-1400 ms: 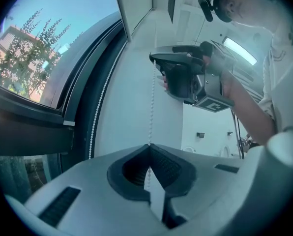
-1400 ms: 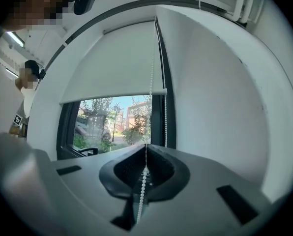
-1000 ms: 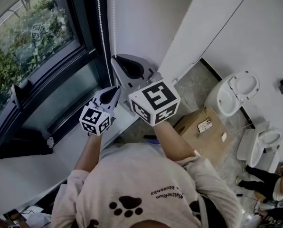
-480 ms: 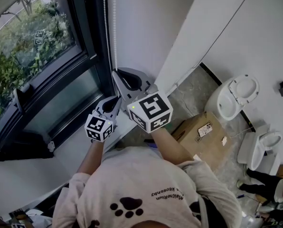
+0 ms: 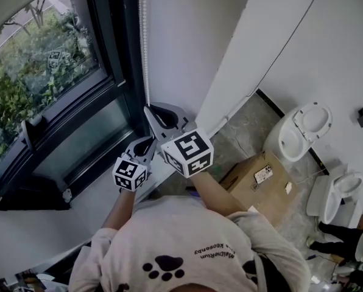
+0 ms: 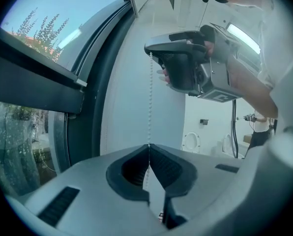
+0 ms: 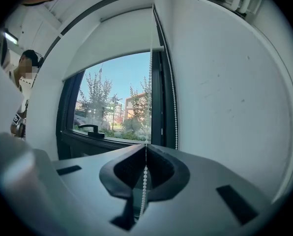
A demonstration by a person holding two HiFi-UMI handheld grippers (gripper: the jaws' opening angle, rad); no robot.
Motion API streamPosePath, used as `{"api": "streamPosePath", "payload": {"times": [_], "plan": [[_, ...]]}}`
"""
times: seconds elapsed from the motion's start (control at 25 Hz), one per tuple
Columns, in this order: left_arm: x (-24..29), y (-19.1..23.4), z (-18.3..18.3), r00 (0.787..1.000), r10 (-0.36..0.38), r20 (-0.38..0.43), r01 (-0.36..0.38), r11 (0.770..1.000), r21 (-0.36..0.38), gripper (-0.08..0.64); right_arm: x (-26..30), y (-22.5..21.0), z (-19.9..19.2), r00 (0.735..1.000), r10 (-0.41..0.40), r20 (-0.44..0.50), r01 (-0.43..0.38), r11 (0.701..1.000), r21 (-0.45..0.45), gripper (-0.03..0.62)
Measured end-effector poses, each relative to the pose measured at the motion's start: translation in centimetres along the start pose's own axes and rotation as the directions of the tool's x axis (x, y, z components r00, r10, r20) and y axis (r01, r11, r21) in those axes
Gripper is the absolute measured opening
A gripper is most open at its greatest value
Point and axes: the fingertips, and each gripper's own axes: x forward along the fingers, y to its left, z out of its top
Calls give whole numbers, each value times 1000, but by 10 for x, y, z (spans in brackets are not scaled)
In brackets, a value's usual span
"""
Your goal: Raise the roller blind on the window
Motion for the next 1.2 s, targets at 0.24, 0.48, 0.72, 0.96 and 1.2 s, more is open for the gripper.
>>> {"api": "streamPosePath", "payload": {"times": [0.24, 0.48, 0.72, 0.96, 1.2], "plan": [[-13, -6, 54, 994, -75, 82, 79, 996, -42, 100, 2, 1, 1, 1000, 5, 2, -5, 1000, 1, 9], [-37, -2, 122, 983, -110, 148, 117, 993, -37, 100, 2, 0, 0, 1000, 6, 1, -6, 1000, -1, 9], [-54, 0, 183, 976, -105, 189, 98, 994, 47, 98, 1, -1, 0, 1000, 6, 4, -6, 1000, -1, 9], [-55, -9, 234, 956, -151, 253, 126, 986, 110, 97, 1, 0, -1, 1000, 10, 8, -10, 1000, -3, 9], [-48, -11, 291, 942, -130, 308, 68, 976, 205, 95, 1, 3, -1, 1000, 18, 7, -18, 1000, -3, 9]]}}
